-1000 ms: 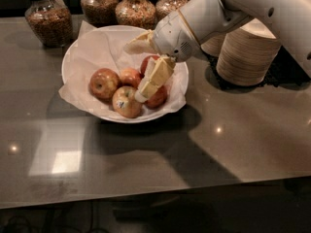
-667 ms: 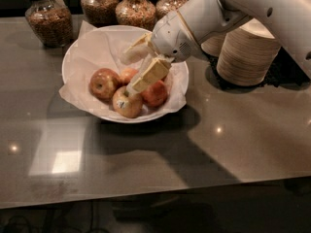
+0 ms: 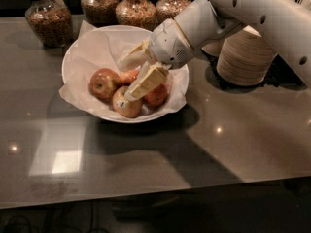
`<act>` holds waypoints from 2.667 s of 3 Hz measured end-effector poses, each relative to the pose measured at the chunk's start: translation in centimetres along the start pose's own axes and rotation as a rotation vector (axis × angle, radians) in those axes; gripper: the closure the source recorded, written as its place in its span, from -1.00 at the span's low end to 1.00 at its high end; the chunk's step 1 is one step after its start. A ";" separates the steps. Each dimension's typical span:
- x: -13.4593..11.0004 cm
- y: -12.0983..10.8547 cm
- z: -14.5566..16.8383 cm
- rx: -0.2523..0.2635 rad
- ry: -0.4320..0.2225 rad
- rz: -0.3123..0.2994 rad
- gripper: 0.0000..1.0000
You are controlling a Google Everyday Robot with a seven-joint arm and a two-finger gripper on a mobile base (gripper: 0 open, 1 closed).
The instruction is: Pick apple from white bowl
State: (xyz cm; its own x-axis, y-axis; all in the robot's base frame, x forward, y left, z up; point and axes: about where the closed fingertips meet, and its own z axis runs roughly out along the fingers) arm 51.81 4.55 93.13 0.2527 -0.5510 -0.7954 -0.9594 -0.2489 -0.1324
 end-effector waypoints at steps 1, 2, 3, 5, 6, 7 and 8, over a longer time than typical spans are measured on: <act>2.3 1.6 2.3 -0.051 -0.011 0.038 -0.40; 2.4 1.6 2.4 -0.051 -0.010 0.039 -0.40; 3.0 1.3 2.4 -0.050 0.011 0.039 -0.40; 4.8 0.9 3.1 -0.053 0.062 0.064 -0.38; 5.0 0.4 3.3 -0.052 0.085 0.066 -0.36; 5.3 0.1 3.5 -0.056 0.141 0.073 -0.34; 5.2 0.1 3.5 -0.056 0.141 0.073 -0.28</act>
Offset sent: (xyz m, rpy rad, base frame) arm -0.0160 -0.0018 -0.0526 -0.0131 0.0903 0.0201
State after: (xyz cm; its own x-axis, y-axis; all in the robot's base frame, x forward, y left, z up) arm 52.56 4.39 86.89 0.2009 -0.6746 -0.7103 -0.9685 -0.2458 -0.0405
